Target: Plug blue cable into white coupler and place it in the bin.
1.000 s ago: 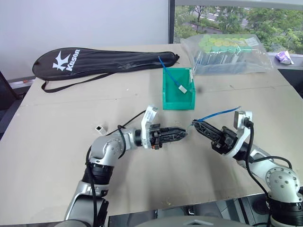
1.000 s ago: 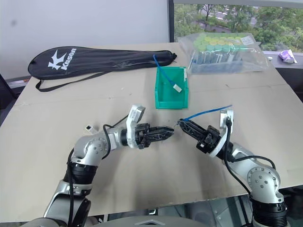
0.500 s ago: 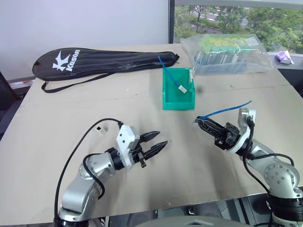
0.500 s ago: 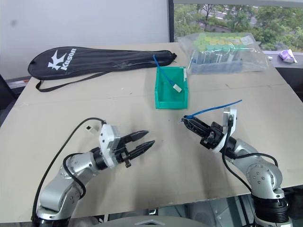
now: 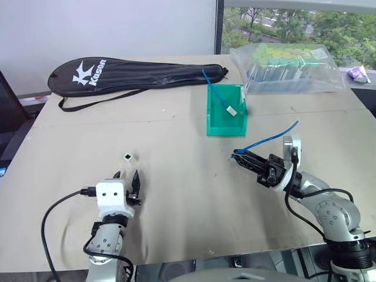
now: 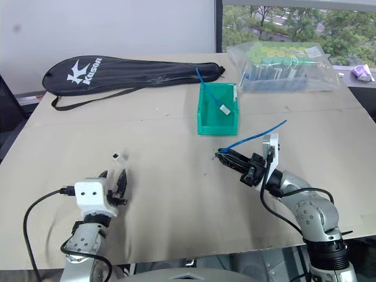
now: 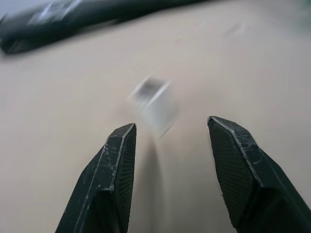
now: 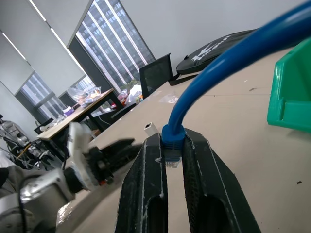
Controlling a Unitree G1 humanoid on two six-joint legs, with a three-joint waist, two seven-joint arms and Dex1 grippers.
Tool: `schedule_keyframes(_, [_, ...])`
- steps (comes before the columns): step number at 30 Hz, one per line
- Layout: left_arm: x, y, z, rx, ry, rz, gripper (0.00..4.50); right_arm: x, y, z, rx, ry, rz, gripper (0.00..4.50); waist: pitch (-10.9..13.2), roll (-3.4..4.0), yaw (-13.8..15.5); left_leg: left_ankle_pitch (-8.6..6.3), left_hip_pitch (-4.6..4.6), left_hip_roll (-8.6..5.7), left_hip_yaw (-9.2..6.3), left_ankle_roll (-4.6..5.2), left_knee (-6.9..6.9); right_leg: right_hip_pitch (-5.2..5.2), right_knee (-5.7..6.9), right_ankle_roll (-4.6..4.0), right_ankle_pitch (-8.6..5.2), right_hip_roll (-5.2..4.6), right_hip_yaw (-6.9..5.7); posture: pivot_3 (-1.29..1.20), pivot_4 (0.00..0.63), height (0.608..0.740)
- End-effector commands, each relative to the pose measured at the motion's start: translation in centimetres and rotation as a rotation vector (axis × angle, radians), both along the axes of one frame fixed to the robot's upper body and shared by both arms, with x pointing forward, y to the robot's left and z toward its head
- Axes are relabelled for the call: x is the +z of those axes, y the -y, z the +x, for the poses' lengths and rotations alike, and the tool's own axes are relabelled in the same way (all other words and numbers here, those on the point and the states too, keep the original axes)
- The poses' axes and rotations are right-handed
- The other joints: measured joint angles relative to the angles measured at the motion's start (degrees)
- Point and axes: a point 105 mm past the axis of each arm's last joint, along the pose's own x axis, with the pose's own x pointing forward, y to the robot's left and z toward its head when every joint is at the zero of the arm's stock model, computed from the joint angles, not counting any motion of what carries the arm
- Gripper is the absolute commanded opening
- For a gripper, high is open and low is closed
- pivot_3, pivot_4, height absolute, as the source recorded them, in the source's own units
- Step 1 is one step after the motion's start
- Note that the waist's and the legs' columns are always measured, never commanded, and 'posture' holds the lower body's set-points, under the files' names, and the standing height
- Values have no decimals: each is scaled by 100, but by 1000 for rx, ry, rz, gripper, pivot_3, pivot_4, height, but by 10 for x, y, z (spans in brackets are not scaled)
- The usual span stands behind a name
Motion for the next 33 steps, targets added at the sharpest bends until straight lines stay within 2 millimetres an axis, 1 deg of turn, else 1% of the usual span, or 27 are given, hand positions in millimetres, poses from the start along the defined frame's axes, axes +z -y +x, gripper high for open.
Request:
schedule_keyframes(1, [-6, -14, 8, 65, -6, 4, 2374, 10, -1, -1, -3, 50, 15, 0, -1, 1, -2, 0, 1, 0, 1, 0, 0, 0, 0, 0, 0, 0, 1, 0, 150, 740])
schedule_keyframes(5, [-10, 0, 29, -15, -11, -20, 2374, 11, -2, 0, -21, 55, 26, 0, -6, 10, -4, 0, 10, 1, 1, 0, 0, 4, 8, 0, 1, 3, 2, 0, 150, 740])
schedule_keyframes(10, [-12, 2, 40, -19, -7, -34, 2374, 10, -1, -1, -40, 50, 35, 0, -14, 22, 5, 0, 15, 0, -3, 0, 1, 13, 9, 0, 1, 2, -2, 0, 150, 740])
schedule_keyframes(14, [-11, 5, 44, -25, 0, -50, 2374, 10, -1, 0, -47, 49, 38, 0, -17, 27, 7, 1, 16, -1, -4, 0, 1, 14, 10, 0, 1, 0, -3, 0, 150, 740])
schedule_keyframes(20, [-16, 13, 43, -40, -14, -87, 2374, 9, 0, 1, -53, 51, 35, 0, -19, 30, 10, 0, 17, -2, -3, 0, 1, 14, 10, 0, 1, -5, -2, 0, 150, 740])
schedule_keyframes(21, [-17, 13, 42, -40, -16, -92, 1846, 9, 0, 1, -54, 50, 35, 0, -19, 30, 10, 0, 17, -3, -3, 0, 1, 14, 9, 1, 1, -7, -3, 0, 150, 740])
schedule_keyframes(22, [-17, 13, 41, -36, -17, -100, 1574, 9, 0, 1, -53, 50, 34, 0, -19, 30, 10, 0, 17, -3, -3, 0, 1, 14, 9, 1, 1, -8, -2, 0, 150, 740])
schedule_keyframes(24, [-19, 14, 40, -33, -22, -105, 716, 9, -1, 1, -53, 49, 33, 0, -19, 30, 10, 0, 16, -4, -2, 0, 1, 15, 8, 1, 1, -10, -3, 0, 150, 740])
schedule_keyframes(28, [-21, 11, 43, -46, -34, -100, 715, 10, -1, 2, -51, 53, 29, 0, -19, 31, 10, 0, 16, -5, -2, 0, 1, 14, 7, 1, 1, -11, -3, 0, 150, 740])
schedule_keyframes(30, [-20, 13, 48, -97, -34, -99, 715, 11, -2, 3, -45, 62, 26, 0, -20, 32, 14, 0, 16, -6, -3, 0, 0, 15, 7, 1, 1, -11, -3, 0, 150, 740])
schedule_keyframes(31, [-18, 18, 51, -144, -30, -106, 715, 13, -3, 3, -41, 69, 23, 0, -23, 37, 22, 0, 16, -6, -4, 0, 1, 15, 7, 0, 1, -11, -5, 0, 150, 740])
schedule_keyframes(33, [-10, 38, 59, -315, -8, -121, 715, 16, -6, 4, -30, 88, 18, 0, -27, 43, 29, 1, 16, -6, -8, 1, 1, 16, 10, 0, 0, -10, -12, 0, 150, 740])
